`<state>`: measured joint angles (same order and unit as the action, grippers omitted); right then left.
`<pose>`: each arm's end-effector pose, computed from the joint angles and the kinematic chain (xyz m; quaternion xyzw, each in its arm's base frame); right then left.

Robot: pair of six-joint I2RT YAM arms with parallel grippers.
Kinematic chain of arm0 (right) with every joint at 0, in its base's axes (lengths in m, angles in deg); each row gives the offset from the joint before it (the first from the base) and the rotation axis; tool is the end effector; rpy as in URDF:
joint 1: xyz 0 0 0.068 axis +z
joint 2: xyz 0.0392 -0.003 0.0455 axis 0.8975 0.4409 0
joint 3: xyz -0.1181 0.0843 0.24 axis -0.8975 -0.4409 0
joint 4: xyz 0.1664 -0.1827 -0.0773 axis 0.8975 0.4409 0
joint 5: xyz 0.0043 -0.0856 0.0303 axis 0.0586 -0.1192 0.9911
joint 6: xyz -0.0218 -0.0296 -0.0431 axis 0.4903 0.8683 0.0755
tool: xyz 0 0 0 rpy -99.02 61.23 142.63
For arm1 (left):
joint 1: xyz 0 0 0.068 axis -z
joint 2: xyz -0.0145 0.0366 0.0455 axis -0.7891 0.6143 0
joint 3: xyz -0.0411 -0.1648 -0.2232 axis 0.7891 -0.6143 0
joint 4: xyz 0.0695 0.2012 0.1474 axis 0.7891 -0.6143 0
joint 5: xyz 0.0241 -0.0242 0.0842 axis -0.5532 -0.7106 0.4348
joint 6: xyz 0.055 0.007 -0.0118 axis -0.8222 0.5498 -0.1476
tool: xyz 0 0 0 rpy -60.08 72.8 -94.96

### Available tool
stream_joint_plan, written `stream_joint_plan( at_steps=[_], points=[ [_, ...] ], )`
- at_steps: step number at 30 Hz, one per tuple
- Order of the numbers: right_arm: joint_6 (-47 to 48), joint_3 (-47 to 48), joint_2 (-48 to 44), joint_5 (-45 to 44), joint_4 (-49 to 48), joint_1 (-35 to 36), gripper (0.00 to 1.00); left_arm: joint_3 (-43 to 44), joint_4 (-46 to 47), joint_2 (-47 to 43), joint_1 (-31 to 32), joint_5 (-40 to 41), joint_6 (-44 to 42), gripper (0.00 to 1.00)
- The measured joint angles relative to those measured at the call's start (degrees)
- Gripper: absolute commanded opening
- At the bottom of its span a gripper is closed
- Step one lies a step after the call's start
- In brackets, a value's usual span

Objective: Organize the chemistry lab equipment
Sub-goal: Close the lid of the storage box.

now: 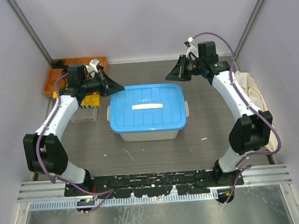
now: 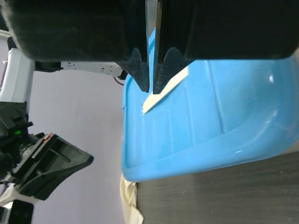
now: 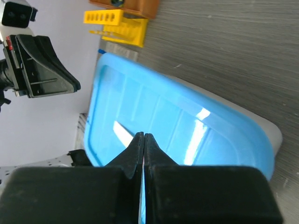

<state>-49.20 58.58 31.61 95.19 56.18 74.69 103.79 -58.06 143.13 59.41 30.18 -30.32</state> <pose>0.3558 0.0940 0.3610 -0.0326 0.8540 0.4246 0.2991 0.3359 -0.0739 0.3172 -0.0912 0.8162 -0.5325 0.2047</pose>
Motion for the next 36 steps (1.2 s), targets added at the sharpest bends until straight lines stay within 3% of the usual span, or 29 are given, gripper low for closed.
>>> stream_joint_plan(
  at_steps=[3,7,10,12,18,21,23,24,25,28,32,36],
  points=[
    [-0.92,0.98,-0.48,3.58,-0.48,-0.02,0.07,2.34,-0.37,-2.03,-0.04,0.33,0.63,0.09],
    [-0.35,-0.85,-2.93,3.8,1.46,-0.13,0.21,3.96,-5.25,-4.74,-0.57,1.46,-1.68,0.14],
    [0.96,-4.15,-5.97,1.44,4.33,-0.9,0.26,3.45,-9.97,-5.81,-2.67,2.34,-4.59,0.29],
    [1.55,-6.43,-7.43,0.55,5.05,-2.56,0.27,0.74,-9.2,-6.54,-6.05,0.57,-4.63,0.42],
    [1.7,-11.91,-11.21,-1.88,5.68,-11.39,0.26,-8.35,-6.47,-8.11,-17.77,-2.51,-2.91,0.49],
    [1.36,-13.99,-13.68,-1.86,4.13,-14.58,0.39,-8.44,-6.78,-9.18,-18.32,-2.75,-4.44,0.58],
    [1.07,-16.9,-15.43,0.31,1.77,-15.41,0.53,-8.5,-7.28,-10.4,-18.32,-2.97,-6.21,0.63],
    [0.94,-18.78,-16.09,2.25,0.37,-15.89,0.68,-8.81,-7.28,-11.15,-18.32,-3.06,-7.02,0.68],
    [0.7,-20.5,-16.41,3.96,-0.9,-16.31,0.76,-9.44,-6.91,-11.85,-18.32,-3.26,-7.63,0.71],
    [-0.81,-28.7,-16.72,11.32,-7.39,-17.44,0.91,-14.05,-2.36,-13.18,-18.34,-5.22,-7.1,0.76],
    [-4.44,-37.64,-17.11,16.65,-15.02,-18.27,0.92,-22.93,4.48,-12.48,-18.58,-6.62,-4.72,0.75],
    [-7.45,-43.78,-19.34,19.54,-20.76,-20.41,0.91,-25.57,5.44,-9.81,-18.69,-6.88,-4.76,0.75]
  ],
)
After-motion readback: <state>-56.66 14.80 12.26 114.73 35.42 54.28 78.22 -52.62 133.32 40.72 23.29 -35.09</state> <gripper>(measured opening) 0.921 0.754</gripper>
